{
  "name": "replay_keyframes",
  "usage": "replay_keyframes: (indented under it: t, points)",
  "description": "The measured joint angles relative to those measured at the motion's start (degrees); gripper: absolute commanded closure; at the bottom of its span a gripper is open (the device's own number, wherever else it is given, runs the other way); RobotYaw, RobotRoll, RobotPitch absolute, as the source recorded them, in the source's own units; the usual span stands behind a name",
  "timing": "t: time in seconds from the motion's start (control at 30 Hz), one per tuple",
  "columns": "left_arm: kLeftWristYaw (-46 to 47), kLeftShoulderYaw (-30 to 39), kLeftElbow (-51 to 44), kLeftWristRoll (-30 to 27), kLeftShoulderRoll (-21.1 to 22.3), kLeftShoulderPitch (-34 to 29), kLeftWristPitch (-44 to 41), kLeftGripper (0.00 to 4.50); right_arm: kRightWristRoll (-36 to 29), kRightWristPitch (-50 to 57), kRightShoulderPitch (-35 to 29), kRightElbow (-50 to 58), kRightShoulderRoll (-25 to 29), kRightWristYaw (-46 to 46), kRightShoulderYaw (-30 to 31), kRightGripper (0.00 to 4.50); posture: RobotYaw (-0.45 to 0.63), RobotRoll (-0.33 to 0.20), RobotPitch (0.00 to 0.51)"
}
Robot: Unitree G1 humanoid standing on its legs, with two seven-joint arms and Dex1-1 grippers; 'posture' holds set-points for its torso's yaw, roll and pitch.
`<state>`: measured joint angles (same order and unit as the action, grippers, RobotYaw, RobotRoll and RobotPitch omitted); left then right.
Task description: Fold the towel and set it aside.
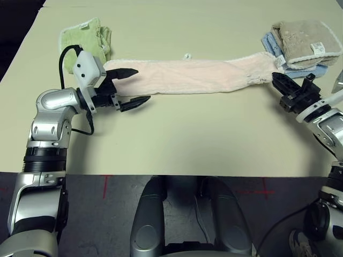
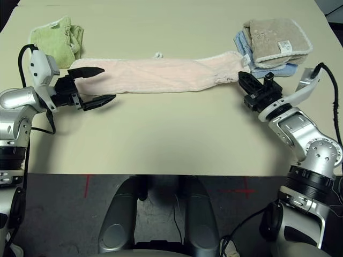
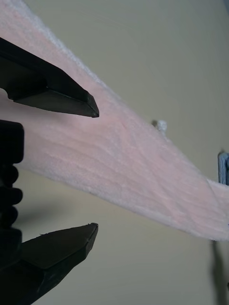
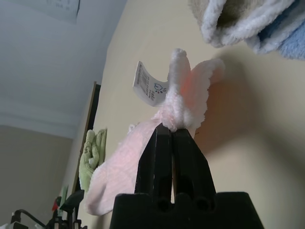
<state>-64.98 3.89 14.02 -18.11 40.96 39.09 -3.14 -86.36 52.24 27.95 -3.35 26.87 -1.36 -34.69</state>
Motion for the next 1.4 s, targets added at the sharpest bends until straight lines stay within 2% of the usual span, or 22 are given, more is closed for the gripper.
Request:
replay_keyframes:
  t: [0.17,0.4,0.73,0.97,1.4]
  points:
    - [-0.24,0.0,0.56,0.0,0.0,0.2,0.0,0.0,-0.53,0.59,-1.16,-1.31,4.03,2.42,-0.18,4.48,-0.02,0.0,0.324]
    - [-0.8,0.01,0.86,0.01,0.01,0.88,0.09,0.0,1.37,-0.2,-1.25,-1.51,3.71,5.8,0.97,4.48,-0.02,0.0,0.324]
    - [-1.34,-0.01,1.99,0.05,0.01,1.13,0.15,0.0,5.0,1.19,3.23,3.04,2.71,12.89,9.68,4.48,-0.01,0.0,0.323]
    - [-1.36,0.0,2.82,0.12,0.02,1.52,0.66,0.0,9.52,3.37,4.66,4.72,4.11,19.06,15.73,4.48,-0.01,0.0,0.319]
    - [-1.4,-0.08,4.84,0.23,0.0,2.94,1.73,0.0,23.21,0.88,10.9,5.08,-4.67,21.06,25.94,4.48,0.0,0.0,0.319]
